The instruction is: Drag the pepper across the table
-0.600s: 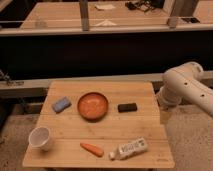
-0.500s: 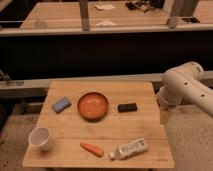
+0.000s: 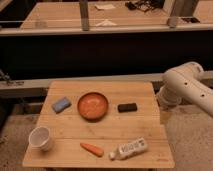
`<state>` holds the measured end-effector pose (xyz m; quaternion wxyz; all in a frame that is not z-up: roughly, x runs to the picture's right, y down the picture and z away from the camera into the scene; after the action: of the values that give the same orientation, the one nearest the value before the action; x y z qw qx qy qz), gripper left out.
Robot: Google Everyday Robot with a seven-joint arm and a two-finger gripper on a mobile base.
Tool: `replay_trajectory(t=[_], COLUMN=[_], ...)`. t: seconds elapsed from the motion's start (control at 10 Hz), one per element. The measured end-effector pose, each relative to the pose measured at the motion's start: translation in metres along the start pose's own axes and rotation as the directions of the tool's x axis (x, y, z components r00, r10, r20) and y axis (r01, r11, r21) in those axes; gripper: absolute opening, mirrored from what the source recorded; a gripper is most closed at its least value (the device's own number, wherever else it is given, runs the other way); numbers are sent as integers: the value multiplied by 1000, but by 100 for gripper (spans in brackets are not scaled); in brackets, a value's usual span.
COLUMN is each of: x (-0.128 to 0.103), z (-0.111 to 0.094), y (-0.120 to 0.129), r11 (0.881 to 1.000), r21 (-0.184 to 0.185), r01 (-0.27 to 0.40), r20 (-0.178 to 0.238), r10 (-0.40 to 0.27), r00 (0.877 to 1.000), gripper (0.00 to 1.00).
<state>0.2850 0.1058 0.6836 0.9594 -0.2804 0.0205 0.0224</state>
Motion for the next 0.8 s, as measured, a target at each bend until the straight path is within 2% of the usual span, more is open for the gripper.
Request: replay_trajectory(t=[0.6,0.8], x=[0,-11], z=[0,0], y=[0,6], r11=[1000,1000], r21=[-1,-6], r01=[1,13], r20=[0,0], r10=[-1,-13], r00=[1000,1000], gripper=[80,80])
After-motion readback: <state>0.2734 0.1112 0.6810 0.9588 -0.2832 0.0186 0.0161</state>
